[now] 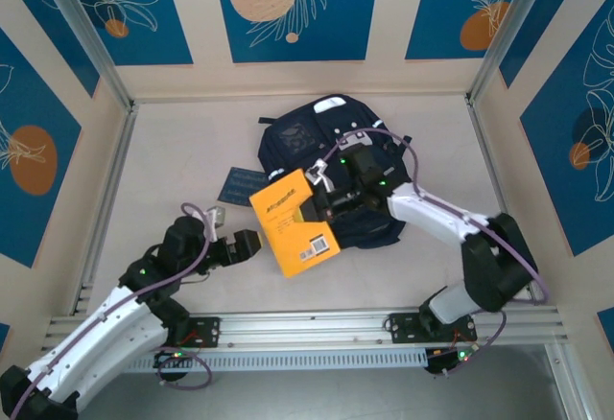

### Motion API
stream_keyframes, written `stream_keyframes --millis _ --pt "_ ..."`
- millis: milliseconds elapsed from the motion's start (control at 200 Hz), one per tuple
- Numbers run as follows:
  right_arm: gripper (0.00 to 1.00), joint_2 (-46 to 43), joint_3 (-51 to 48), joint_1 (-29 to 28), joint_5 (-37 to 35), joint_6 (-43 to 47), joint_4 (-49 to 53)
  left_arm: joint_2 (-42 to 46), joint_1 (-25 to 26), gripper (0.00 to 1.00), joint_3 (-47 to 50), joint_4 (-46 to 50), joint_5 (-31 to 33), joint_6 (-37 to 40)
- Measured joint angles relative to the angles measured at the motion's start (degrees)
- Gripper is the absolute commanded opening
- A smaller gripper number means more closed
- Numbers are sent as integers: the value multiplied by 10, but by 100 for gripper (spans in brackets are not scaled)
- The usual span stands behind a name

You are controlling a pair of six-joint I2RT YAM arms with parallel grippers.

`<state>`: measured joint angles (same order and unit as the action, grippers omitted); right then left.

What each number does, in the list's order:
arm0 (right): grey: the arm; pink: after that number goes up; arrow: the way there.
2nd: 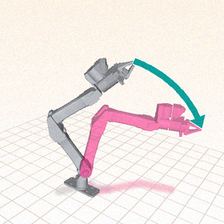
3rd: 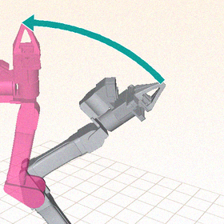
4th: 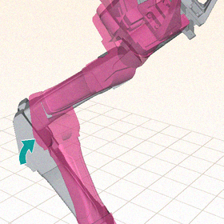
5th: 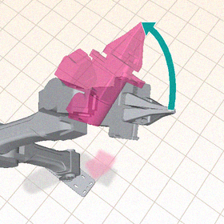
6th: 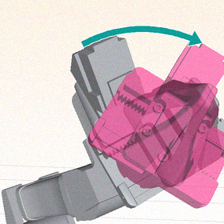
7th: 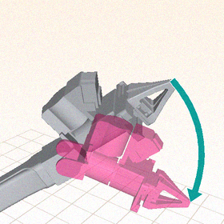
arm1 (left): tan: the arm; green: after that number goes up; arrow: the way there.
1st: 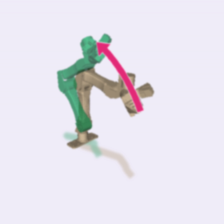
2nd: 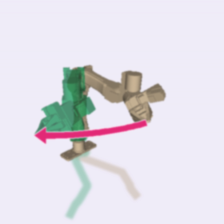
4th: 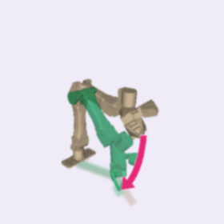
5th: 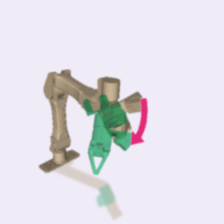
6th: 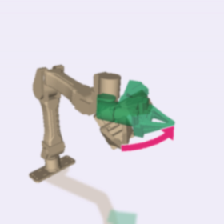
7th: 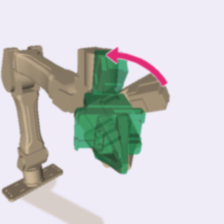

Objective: Pack the student bag
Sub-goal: Pick up the book from the bottom-center of the table, then pass the book.

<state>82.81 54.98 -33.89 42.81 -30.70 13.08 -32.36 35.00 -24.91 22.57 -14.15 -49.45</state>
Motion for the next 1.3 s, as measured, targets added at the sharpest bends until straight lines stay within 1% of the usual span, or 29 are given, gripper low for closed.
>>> stream_keyframes --millis 165,410,535,615,725,820,915,1005,1110,1205,1230,1300 --pt "0 -79 -56 9 56 -49 -75 -4 0 100 -4 -63 -78 15" --pt "0 -131 -99 9 86 -96 -136 -5 1 90 -11 -149 -156 19" --pt "0 -144 -117 9 93 -123 -171 -8 9 85 -11 -187 -175 12" --pt "0 -155 -131 9 97 -143 -200 -11 17 84 -11 -212 -179 5" --pt "0 -165 -147 8 104 -177 -250 -17 37 84 -11 -252 -182 -2" --pt "0 -166 -151 4 109 -199 -281 -31 59 80 -11 -284 -183 -6" --pt "0 -166 -151 0 114 -209 -298 -49 80 68 -11 -307 -184 -9" --pt "0 -166 -152 -1 115 -210 -300 -56 90 50 -11 -316 -181 -10" --pt "0 -167 -153 -1 115 -204 -293 -49 94 23 -10 -326 -170 -9" --pt "0 -169 -153 0 114 -193 -287 -37 95 0 -5 -330 -167 -13" --pt "0 -169 -153 0 114 -190 -286 -35 96 0 -4 -330 -165 -16" --pt "14 -170 -153 -1 111 -182 -282 -30 98 0 0 -333 -161 -15"
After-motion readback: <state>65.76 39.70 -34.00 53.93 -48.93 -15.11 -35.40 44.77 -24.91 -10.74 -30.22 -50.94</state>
